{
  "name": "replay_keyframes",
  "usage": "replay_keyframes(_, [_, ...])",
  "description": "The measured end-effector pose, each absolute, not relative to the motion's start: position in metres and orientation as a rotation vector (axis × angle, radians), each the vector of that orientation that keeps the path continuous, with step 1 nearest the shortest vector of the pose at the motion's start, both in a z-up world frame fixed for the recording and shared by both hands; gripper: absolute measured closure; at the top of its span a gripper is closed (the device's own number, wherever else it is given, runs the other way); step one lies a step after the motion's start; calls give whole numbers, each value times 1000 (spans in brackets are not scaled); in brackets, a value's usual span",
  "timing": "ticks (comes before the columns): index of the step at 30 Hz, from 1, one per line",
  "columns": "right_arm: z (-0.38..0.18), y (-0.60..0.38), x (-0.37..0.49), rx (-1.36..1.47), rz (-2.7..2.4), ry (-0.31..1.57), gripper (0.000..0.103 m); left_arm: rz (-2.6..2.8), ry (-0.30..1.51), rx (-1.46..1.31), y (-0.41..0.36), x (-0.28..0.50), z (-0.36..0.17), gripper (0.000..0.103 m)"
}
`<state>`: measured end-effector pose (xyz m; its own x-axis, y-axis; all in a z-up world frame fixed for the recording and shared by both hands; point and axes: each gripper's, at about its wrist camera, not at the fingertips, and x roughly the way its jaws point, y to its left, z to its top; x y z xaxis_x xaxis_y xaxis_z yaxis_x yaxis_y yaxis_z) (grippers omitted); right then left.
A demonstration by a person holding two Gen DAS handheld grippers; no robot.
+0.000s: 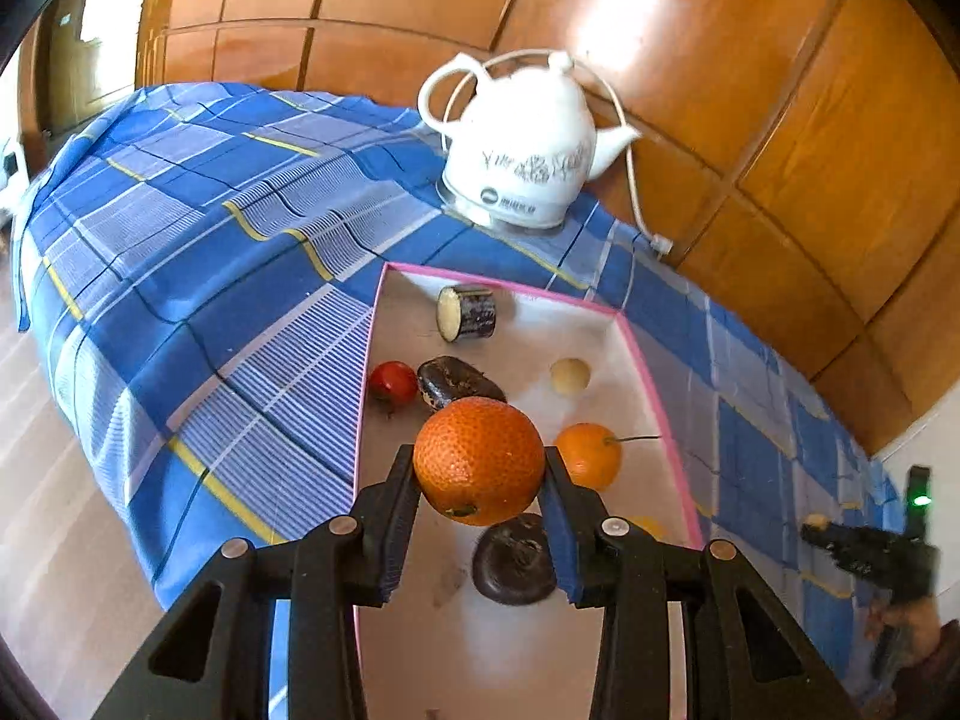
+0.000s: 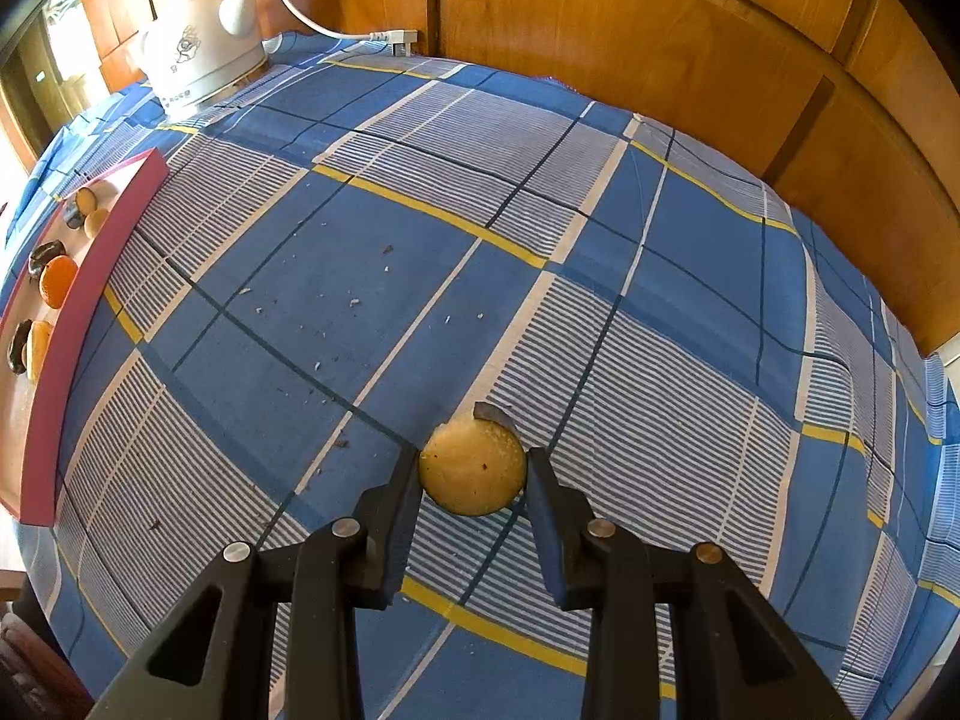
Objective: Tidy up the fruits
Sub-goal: 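Carry the orange into the tray and open the left gripper, then move the right gripper holding the beige piece toward the tray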
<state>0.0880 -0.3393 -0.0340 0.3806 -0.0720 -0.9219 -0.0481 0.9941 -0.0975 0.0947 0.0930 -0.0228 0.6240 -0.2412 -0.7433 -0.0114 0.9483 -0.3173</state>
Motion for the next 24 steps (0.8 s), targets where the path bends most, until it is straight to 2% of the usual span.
replay_keyframes(8, [-35, -339, 88, -115, -15, 1181, 68, -105, 943, -202, 78, 115, -48, 63])
replay_keyframes(12, [-35, -339, 88, -111, -14, 1181, 68, -93, 926, -189, 76, 113, -49, 52])
replay_keyframes(24, [-35, -336, 87, -121, -16, 1178, 68, 11, 873, -180, 66, 70, -34, 51])
